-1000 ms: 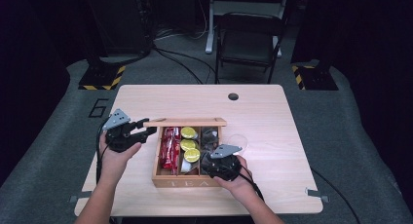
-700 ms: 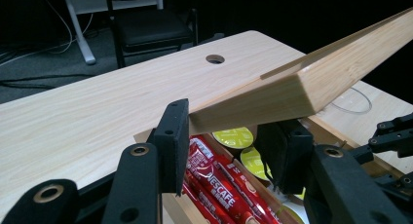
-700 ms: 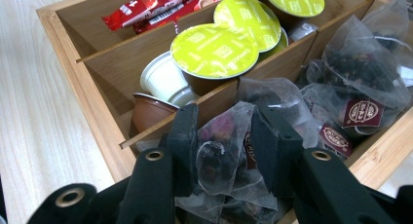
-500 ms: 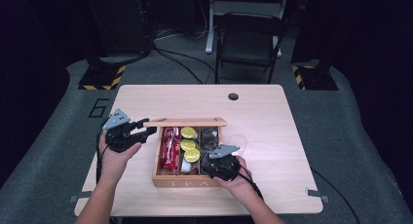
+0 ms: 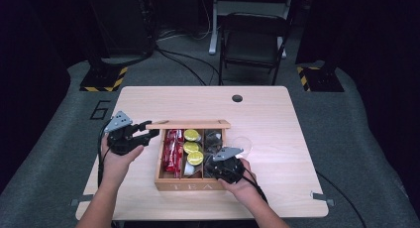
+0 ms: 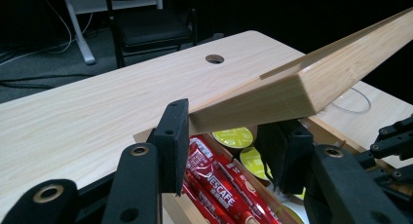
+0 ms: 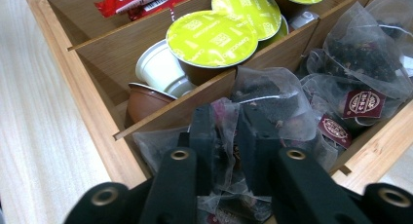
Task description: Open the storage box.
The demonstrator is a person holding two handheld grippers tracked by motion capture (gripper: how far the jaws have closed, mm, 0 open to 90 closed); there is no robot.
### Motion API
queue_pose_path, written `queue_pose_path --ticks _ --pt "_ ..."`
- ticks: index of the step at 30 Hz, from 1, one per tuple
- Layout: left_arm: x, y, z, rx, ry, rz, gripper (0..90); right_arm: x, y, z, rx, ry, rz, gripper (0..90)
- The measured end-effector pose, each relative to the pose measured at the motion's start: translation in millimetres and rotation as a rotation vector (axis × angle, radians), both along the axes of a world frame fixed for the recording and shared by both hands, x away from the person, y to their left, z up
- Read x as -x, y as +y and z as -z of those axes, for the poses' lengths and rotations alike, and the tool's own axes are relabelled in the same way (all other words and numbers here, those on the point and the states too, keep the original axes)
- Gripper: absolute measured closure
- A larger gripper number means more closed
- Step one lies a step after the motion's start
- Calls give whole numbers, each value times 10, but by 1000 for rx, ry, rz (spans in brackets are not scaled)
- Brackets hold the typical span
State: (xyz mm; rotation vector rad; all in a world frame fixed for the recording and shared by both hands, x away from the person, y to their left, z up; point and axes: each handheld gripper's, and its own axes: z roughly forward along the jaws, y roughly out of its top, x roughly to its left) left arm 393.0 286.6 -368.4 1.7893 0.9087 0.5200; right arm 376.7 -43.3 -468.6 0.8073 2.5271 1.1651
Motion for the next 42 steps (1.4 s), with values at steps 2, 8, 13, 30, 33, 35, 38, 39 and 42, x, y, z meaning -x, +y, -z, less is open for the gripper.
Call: queue_pose_path --ticks 2,8,13,30,33,35,38,39,42 --pt "0 1 1 1 1 1 558 -2 -10 -12 -1 -2 -8 830" --pt "-1 2 1 1 1 1 558 0 -25 -28 -14 4 -27 877" --pt "-1 3 1 1 1 2 558 2 -36 -46 -34 6 -25 883" --pt "0 2 1 1 1 1 558 40 -132 -225 -135 -20 -19 896" --pt "0 1 2 1 1 1 558 41 -143 -240 -141 -19 -15 896" --pt "1 1 2 1 1 1 558 36 -146 -241 -144 -23 -18 896" --pt "2 1 2 0 1 1 557 38 -162 -260 -147 -27 -13 897" --pt "2 1 3 0 1 1 558 35 -167 -268 -146 -26 -15 897" --pt "2 1 3 0 1 1 557 40 -186 -289 -153 -23 -6 898"
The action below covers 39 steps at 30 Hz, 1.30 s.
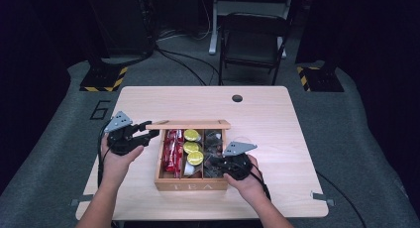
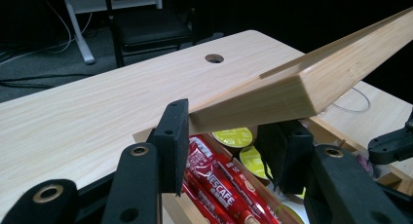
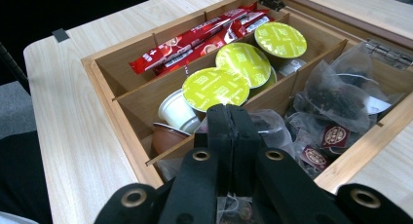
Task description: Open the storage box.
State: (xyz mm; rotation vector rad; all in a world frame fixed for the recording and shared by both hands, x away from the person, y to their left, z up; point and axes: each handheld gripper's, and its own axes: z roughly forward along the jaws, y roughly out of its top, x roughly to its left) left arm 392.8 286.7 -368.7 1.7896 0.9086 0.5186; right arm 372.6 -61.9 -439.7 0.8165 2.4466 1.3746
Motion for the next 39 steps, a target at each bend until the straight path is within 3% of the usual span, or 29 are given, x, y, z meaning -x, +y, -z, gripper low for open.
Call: queue_pose_path --ticks 21,39 --pt "1 0 0 -2 1 0 558 -43 -208 -160 -40 -38 52 899" --pt "1 0 0 -2 1 1 558 -120 -463 -257 -54 -70 151 900"
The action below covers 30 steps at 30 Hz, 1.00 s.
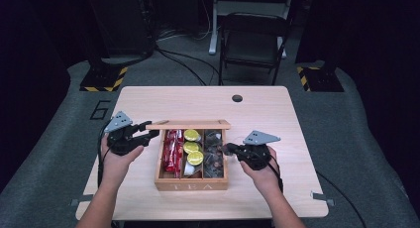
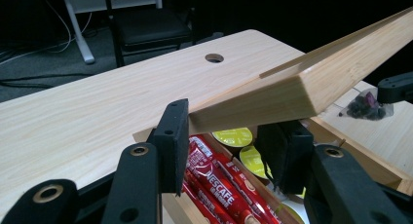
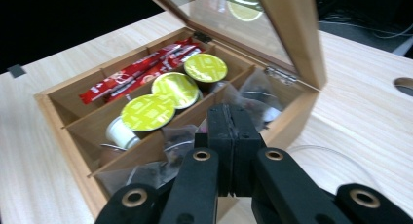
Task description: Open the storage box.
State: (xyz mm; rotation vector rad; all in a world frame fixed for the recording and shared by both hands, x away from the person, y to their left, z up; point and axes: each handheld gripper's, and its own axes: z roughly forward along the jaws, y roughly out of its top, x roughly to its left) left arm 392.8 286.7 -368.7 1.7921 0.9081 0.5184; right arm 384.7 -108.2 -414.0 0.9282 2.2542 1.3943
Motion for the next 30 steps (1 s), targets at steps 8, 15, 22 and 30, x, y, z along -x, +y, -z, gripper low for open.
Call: queue_pose_path --ticks 8,15,22,30 --pt "1 -1 0 0 1 -1 558 -50 -164 -9 -4 -9 64 900" --pt "2 -2 0 0 0 -2 558 -100 -260 14 12 -19 94 900" --pt "3 -3 1 0 0 -2 558 -126 -274 27 16 -17 117 900" --pt "5 -4 2 0 1 -2 558 -175 -302 84 30 -12 131 900"
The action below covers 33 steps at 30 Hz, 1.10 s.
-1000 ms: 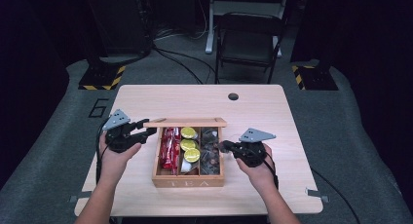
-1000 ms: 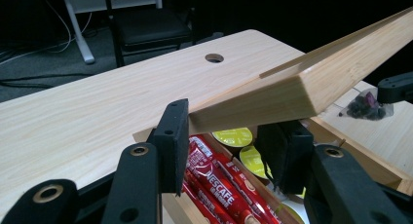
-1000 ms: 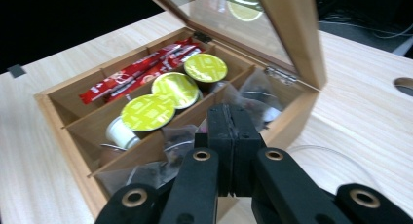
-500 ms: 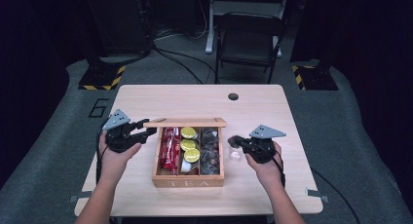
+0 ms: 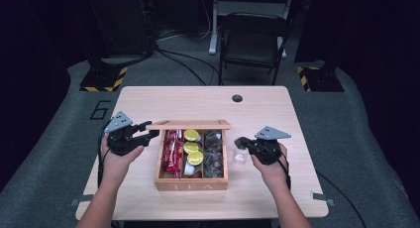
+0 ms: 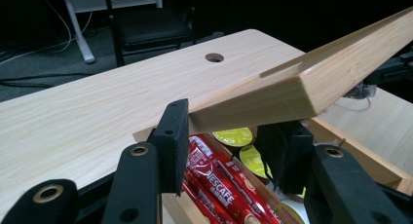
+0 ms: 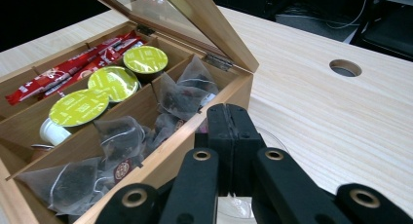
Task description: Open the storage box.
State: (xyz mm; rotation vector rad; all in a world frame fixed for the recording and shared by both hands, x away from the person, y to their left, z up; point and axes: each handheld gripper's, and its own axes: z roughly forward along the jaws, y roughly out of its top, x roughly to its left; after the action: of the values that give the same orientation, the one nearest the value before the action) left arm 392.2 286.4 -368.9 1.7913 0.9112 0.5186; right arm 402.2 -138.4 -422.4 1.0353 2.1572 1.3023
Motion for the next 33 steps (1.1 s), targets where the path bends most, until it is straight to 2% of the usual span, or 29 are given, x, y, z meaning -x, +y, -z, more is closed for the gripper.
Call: queue_pose_path --ticks 24,33 --pt "4 4 0 -4 3 5 558 -79 10 141 28 43 12 891" --pt "3 3 1 -3 2 4 558 -84 12 161 34 47 19 785"
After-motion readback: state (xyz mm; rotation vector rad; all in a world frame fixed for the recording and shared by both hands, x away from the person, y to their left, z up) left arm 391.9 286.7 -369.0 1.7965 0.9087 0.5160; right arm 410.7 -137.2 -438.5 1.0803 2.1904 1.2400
